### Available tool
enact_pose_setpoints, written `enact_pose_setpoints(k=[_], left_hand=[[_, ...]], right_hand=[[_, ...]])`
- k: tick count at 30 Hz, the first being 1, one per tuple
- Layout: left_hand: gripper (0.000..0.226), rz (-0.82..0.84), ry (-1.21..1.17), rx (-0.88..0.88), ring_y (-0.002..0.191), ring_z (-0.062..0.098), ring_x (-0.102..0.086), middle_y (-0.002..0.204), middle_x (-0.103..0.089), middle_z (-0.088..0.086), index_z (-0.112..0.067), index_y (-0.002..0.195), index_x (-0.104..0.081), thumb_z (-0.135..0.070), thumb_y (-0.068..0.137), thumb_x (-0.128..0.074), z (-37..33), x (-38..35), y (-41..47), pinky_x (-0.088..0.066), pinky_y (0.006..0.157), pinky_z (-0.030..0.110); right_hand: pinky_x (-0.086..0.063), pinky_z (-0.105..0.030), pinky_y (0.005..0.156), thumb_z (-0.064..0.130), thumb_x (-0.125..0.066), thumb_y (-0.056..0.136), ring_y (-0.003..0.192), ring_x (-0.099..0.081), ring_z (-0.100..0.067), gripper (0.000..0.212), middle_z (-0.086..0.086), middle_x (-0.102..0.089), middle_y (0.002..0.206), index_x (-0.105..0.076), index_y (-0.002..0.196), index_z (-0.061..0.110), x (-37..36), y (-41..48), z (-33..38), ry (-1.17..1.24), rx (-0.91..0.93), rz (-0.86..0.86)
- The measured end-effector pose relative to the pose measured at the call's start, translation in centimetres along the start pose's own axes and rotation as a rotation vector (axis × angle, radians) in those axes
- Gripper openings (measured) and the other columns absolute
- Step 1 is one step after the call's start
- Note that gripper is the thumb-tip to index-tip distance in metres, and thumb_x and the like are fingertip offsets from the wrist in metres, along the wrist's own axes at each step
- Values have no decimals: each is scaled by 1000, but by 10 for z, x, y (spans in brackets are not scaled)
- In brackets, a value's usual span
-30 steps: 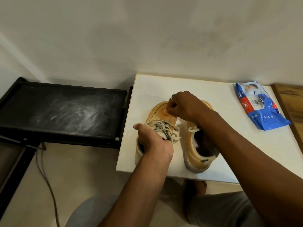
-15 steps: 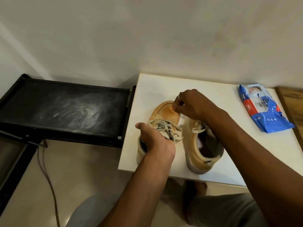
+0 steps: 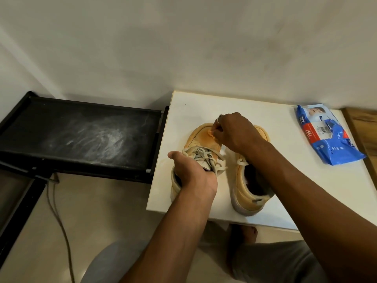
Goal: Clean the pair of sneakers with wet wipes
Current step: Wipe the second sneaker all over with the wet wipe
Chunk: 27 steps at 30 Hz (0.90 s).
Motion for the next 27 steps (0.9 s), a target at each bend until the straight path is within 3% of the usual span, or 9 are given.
enact_pose_setpoints(k=[5,10,13,19,24,27], left_hand=[[55,-29,5,-2,104,34,-61,124,-55,16,-20,134,-44,-58,95,-37,1,3,-1,-47,98,50],[55,-43,-1,-1,101,33,-60,125,-54,15,-21,135,-42,-58,94,-39,2,3,0,-47,99,50],[55,-26,-13,-2,106,34,-60,126,-55,16,-21,136,-43,-58,95,-39,2,2,0,-48,98,49],[53,3,-8,3,101,35,-63,122,-58,16,-20,133,-46,-58,95,-38,3,2,2,-48,98,52],[54,-19,1,8,100,34,-63,123,-57,16,-21,133,-45,-58,95,-39,3,2,3,-49,97,51],[52,1,3,4,95,34,-64,119,-59,15,-21,131,-46,-58,95,-38,3,2,5,-49,96,50]], right_hand=[[-55,-39,77,30,-66,87,83,-64,-17,14,3,-71,89,-73,93,19,-4,1,2,-7,69,228],[-53,-34,69,27,-63,90,78,-64,-16,15,4,-72,85,-75,97,21,4,4,-2,59,55,24],[-54,-34,70,23,-61,89,77,-65,-17,15,1,-72,85,-74,95,18,-2,4,1,44,33,28],[-54,-37,79,26,-66,87,86,-62,-14,11,8,-68,89,-73,93,21,-12,2,21,-4,120,273],[-55,-35,74,24,-62,89,84,-65,-16,17,4,-72,93,-74,101,23,3,7,9,-27,32,10],[-55,-34,73,22,-62,89,82,-64,-18,15,1,-72,92,-74,98,21,-8,6,17,-57,37,53]])
Point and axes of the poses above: each hand's wrist, its own y-axis towards the middle knuckle, its own x-axis out of the back of the hand, z = x × y, the point moved 6 cm from there along y, towards the middle knuckle
